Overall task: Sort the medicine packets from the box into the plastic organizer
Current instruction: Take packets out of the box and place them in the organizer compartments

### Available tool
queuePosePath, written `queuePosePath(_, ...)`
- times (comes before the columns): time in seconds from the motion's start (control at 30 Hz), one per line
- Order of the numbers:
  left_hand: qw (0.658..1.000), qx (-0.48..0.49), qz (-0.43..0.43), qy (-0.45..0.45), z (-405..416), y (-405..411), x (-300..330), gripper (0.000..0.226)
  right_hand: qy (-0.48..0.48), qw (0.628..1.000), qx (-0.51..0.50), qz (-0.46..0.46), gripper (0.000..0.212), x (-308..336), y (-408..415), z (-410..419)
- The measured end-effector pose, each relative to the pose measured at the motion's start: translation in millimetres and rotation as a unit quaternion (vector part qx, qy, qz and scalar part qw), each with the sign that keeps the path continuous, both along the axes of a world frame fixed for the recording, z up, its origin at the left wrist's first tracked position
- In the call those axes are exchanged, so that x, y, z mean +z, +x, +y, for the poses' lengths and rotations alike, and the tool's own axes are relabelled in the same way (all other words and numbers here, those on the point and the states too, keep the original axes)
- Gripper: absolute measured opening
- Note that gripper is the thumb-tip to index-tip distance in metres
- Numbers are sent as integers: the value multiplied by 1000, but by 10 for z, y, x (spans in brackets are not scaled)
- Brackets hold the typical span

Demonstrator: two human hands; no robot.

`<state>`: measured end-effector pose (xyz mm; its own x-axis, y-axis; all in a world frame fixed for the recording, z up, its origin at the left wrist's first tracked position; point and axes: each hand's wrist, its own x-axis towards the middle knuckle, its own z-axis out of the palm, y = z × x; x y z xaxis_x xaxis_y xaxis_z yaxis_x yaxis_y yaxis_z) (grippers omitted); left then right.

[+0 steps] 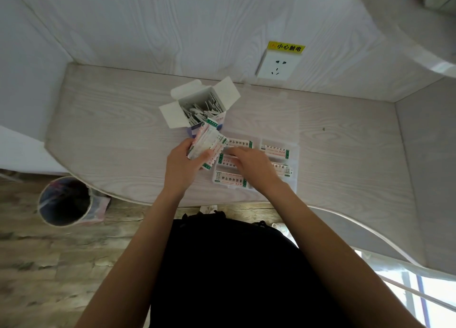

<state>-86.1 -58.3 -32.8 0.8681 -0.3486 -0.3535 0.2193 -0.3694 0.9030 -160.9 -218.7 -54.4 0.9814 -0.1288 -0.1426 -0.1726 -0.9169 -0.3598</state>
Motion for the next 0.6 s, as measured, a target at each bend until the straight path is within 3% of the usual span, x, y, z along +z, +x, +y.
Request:
queuePosePath(0.13,1000,-8,2,2,-16,-11,-5,20,174,969,-119,-126,20,36,-48,4)
queuePosePath(0.27,1000,-26,10,3,-35,-8,-32,26,410,871,-254,-94,22,215,-19,16)
queuePosePath(0.4,996,-88,21,-13,-105,-26,-5,29,422,869,-250,-64,39,263,-22,-20)
queuePosePath(0.53,994,-85,68,-30,-190,-46,39,21,426,863,-266,-49,38,275,-29,-42)
queuePosePath(0.6,995,-76,53,-22,-200,-41,24,14,419,866,-270,-39,36,276,-30,-55)
